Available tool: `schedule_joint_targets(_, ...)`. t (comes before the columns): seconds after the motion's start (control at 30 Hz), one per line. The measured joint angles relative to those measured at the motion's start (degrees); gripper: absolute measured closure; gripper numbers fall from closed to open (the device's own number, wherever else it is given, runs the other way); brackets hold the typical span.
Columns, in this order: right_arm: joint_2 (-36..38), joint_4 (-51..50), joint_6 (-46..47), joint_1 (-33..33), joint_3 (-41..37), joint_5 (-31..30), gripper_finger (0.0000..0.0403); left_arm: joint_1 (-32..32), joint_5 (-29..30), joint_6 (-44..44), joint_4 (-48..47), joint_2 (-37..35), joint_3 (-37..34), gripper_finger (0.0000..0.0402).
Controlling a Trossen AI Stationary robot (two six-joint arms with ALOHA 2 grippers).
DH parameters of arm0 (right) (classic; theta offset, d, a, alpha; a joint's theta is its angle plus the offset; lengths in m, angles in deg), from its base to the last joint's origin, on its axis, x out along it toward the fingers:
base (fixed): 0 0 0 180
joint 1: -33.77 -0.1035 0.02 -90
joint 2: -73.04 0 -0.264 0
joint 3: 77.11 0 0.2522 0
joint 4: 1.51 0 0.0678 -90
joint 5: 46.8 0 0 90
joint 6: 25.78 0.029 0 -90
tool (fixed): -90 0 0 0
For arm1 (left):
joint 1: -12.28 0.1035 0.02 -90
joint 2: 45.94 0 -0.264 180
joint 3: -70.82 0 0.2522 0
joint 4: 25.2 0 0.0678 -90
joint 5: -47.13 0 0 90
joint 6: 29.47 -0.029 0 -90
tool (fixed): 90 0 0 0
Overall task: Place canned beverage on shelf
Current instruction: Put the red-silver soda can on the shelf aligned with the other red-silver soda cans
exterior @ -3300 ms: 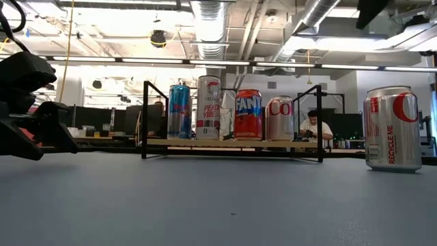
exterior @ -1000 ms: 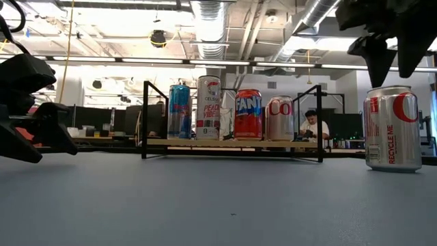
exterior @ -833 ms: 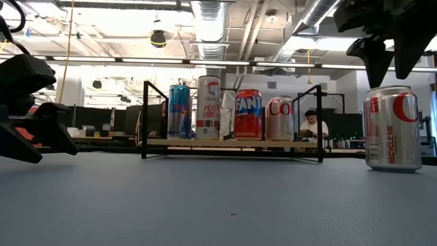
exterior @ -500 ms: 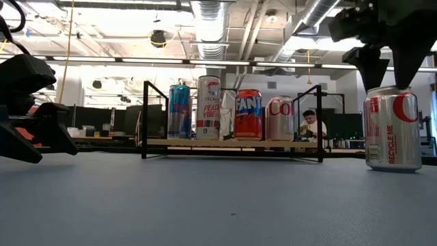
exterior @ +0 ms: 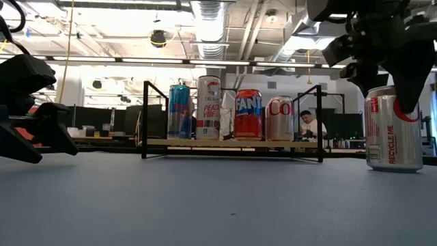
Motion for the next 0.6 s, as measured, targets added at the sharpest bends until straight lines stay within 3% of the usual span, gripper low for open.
schedule_joint_targets(0.3, 1.21, -1.81, 1.31, 0.0, 1.63, -0.22, 0.0132, 0.01, -0.02, 0.0, -0.04, 0.0, 0.0, 0.004)
schedule_joint_targets(0.6, -0.82, -3.65, 0.9, 2.25, 14.66, -3.21, 0.0135, 0.01, 0.0, 0.0, -0.14, -0.01, 0.0, 0.004)
